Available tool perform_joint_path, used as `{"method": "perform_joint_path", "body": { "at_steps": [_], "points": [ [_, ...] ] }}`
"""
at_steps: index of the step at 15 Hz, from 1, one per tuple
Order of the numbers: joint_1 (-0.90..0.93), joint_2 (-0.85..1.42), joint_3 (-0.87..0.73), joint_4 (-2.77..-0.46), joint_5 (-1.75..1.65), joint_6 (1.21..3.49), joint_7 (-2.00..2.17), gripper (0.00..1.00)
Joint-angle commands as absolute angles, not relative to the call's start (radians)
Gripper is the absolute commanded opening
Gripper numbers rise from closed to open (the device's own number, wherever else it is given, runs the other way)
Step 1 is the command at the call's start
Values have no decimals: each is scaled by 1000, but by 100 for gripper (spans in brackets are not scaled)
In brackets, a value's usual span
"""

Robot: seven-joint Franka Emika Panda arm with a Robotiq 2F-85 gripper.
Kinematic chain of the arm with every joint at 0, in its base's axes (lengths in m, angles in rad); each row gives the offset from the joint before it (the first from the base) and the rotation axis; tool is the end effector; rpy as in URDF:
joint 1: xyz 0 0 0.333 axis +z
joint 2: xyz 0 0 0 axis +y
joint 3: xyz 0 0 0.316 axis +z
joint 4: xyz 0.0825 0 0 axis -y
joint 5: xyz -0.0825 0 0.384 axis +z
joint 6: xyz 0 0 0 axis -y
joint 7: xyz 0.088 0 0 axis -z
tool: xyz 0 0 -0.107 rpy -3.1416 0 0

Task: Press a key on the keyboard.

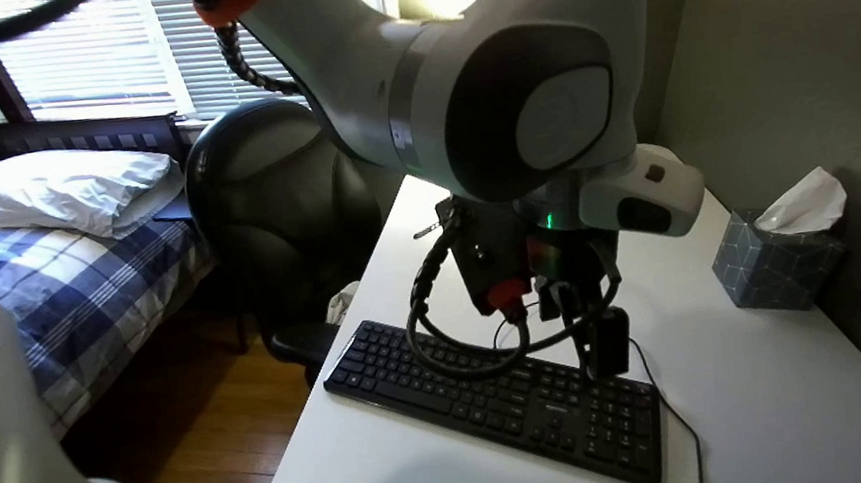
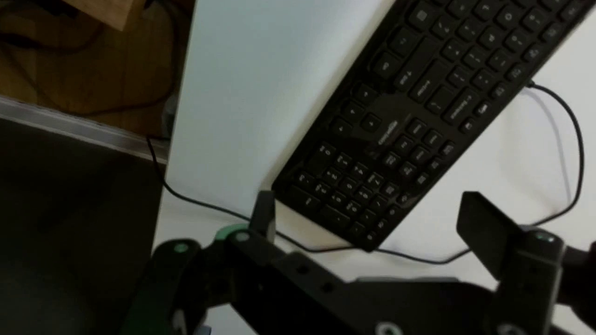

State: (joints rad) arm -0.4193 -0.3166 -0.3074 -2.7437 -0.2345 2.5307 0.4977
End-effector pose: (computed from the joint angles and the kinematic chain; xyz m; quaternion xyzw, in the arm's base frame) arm 0.2992 -0.2535 0.3203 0.8694 -0.4911 0.0459 0.0296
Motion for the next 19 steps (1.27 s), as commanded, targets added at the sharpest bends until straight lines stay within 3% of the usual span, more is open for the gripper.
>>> {"method": "perform_joint_path", "body": {
  "at_steps": [1, 5, 19],
  "points": [
    [-496, -456, -234, -2812, -274, 2546, 527, 100],
    [-525, -479, -173, -2746, -254, 2511, 521, 100],
    [-517, -440, -180, -2737, -224, 2528, 488, 100]
  ]
}}
